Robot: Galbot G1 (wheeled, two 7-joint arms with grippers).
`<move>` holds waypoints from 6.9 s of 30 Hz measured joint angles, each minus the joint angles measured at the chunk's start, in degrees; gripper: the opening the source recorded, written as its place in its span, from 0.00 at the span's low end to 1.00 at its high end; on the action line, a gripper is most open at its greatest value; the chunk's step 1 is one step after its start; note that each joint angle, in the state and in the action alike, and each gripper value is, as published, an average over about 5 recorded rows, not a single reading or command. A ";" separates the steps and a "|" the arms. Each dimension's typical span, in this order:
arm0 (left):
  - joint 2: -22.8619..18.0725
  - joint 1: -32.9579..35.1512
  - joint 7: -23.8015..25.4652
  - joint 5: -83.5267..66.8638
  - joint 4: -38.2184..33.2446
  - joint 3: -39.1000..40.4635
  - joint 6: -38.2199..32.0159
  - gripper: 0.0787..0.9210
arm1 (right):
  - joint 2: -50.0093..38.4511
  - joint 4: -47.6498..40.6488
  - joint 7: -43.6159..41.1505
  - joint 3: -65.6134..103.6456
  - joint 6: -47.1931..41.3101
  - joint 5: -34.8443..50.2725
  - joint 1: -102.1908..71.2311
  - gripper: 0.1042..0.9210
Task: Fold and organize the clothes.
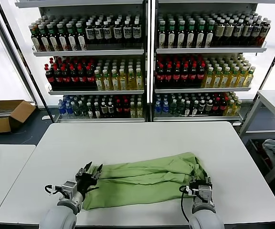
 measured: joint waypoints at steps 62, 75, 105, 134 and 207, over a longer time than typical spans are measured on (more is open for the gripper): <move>-5.37 5.44 -2.05 -4.81 -1.60 -6.37 2.53 0.02 | -3.38 11.05 -0.61 0.82 1.68 6.27 1.14 0.88; 10.24 3.14 -0.09 -7.61 2.47 -19.98 0.30 0.02 | -3.42 11.04 -0.75 0.70 1.55 6.91 1.90 0.88; 9.02 -0.40 -3.73 -6.63 -1.56 -10.41 4.19 0.02 | -2.17 13.66 -0.54 3.32 2.43 7.05 -3.43 0.88; -1.70 -5.35 -3.88 -1.37 -0.36 9.57 5.07 0.12 | -1.33 12.68 0.33 5.16 3.57 7.44 -6.72 0.88; 8.50 -2.93 -0.09 -23.05 10.35 -7.43 3.90 0.77 | -2.07 10.41 0.73 1.40 2.84 6.71 -2.79 0.88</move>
